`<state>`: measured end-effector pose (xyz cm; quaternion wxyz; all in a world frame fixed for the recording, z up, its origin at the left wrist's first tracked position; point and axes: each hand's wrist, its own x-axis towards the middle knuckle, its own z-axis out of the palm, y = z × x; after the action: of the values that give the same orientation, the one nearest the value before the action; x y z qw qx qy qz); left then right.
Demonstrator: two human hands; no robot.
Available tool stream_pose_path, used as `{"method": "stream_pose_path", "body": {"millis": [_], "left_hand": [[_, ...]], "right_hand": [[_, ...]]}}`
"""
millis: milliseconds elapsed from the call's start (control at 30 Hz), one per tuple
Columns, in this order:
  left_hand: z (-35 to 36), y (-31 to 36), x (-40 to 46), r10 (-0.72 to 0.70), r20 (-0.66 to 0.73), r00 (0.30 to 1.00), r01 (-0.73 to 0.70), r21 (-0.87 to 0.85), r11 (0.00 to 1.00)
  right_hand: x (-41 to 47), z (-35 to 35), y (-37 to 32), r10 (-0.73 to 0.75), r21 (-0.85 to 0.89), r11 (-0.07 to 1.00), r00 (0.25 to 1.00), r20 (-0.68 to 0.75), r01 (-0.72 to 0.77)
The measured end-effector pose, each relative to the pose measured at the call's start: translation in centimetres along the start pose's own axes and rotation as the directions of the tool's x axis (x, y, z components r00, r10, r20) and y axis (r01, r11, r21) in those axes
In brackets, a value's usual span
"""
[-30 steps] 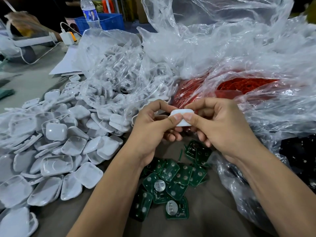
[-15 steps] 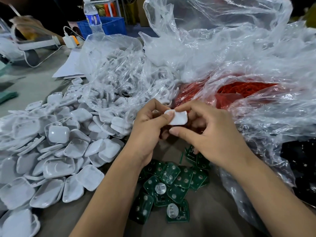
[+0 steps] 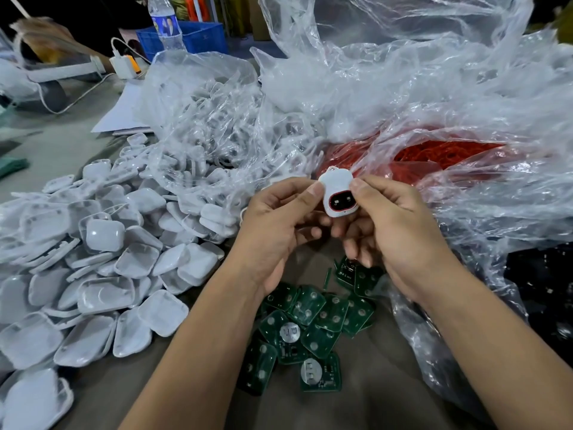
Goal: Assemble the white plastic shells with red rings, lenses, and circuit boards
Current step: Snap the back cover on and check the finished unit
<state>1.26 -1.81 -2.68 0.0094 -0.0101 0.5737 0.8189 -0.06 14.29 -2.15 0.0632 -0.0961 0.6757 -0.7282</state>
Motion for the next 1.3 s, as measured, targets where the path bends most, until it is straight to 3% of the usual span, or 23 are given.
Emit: {"method": "stream_pose_path", "body": {"millis": [300,500,700,900,1100,1300], "left_hand": [[0.1,-0.1,0.2,0.004,-0.040,0.999,0.000,0.093,0.996],[0.6,0.0,-0.3,-0.060,0.021,0.998,0.059,0.062,0.996],[1.1,-0.1,-0.7,-0.047,0.028,0.998,0.040,0.215,0.976],[1.0,0.0,-0.6,-0.039,0.072,0.997,0.031,0.108,0.994],[0.9,0.3,-0.8,-0.013,0.167,0.986,0.017,-0.020,1.000],[1.4,0.5,-1.0,0.015,0.115,0.993,-0.017,0.012,1.000]], "right_hand": [[0.0,-0.3,-0.3,0.098,0.070,0.993,0.995,-0.011,-0.097],[0.0,-0.3,-0.2,0.063,-0.030,0.998,0.997,-0.034,-0.064],[-0.1,0.0,-0.3,0.039,-0.068,0.997,0.999,-0.008,-0.040],[-0.3,0.3,-0.5,0.141,-0.047,0.990,0.981,0.131,-0.136],[-0.6,0.7,-0.3,-0.044,-0.029,0.998,0.987,0.157,0.049],[-0.6,0.8,0.1,-0.030,-0.053,0.998,0.997,0.069,0.033]]}}
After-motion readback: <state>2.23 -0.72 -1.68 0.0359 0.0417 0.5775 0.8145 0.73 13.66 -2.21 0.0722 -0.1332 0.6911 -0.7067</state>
